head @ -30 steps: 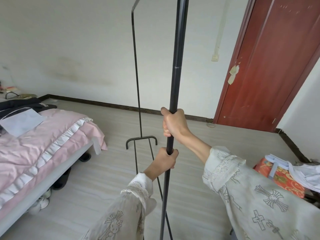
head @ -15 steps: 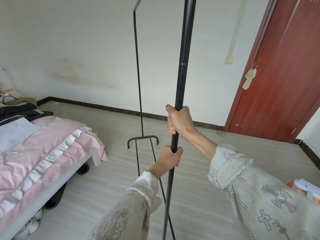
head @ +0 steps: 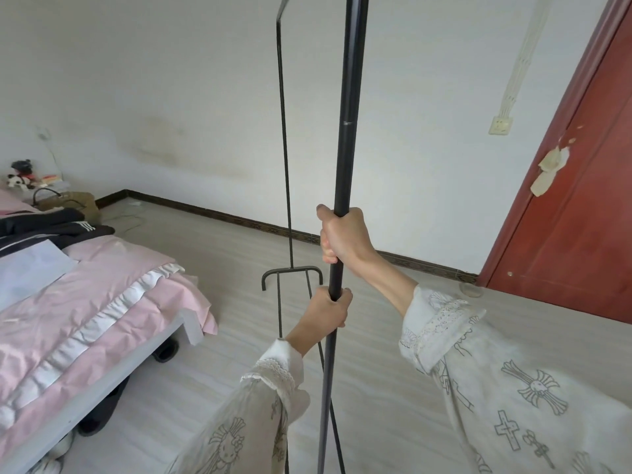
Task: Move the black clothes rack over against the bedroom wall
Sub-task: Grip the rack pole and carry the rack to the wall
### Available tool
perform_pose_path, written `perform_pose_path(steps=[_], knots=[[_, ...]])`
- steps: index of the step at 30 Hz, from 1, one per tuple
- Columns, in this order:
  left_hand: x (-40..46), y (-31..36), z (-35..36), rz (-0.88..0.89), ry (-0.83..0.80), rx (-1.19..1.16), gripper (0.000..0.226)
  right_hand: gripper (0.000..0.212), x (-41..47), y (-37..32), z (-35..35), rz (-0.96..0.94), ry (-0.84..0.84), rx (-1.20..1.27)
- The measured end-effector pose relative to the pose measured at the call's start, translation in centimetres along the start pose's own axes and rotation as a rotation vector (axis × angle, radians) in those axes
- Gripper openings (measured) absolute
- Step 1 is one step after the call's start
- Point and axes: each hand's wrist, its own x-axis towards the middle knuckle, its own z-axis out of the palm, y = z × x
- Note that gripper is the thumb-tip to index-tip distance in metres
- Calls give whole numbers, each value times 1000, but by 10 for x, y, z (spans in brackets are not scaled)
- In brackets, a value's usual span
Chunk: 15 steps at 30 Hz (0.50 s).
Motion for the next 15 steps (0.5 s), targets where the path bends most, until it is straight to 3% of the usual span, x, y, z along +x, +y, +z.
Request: perform_pose_path(steps=[15], knots=[[182,22,44,-39,153,-43,36,41,183,7,-70,21,-153,20]])
